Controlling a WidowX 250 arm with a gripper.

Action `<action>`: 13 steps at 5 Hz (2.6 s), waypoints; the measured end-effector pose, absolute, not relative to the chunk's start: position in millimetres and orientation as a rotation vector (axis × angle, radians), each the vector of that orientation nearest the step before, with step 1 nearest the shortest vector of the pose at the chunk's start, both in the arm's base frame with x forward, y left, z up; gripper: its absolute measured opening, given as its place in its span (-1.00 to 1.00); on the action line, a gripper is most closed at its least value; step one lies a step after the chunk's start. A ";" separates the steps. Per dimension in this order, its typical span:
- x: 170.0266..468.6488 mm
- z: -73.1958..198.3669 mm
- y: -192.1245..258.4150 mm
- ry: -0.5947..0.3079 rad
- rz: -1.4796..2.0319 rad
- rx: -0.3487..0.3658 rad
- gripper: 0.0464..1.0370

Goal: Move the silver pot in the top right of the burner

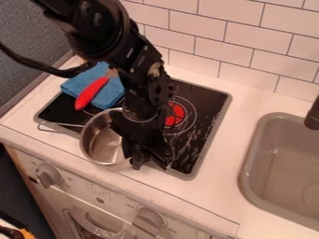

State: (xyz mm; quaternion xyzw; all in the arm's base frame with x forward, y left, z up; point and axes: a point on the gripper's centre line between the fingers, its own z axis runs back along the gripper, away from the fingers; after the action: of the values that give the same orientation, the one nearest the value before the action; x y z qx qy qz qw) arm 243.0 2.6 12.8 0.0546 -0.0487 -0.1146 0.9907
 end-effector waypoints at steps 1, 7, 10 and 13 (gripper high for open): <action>242.7 18.5 -5.5 -0.097 -0.259 0.104 -0.94; 366.5 19.5 -119.1 -0.162 -0.656 0.182 -0.94; 380.6 10.4 -82.8 -0.129 -0.631 0.176 -0.94; 371.9 10.4 -59.7 -0.068 -0.593 0.086 -0.51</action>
State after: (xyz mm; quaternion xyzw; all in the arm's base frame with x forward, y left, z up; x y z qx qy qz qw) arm 371.9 -59.7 10.4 0.0426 -0.0337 -0.2920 0.9549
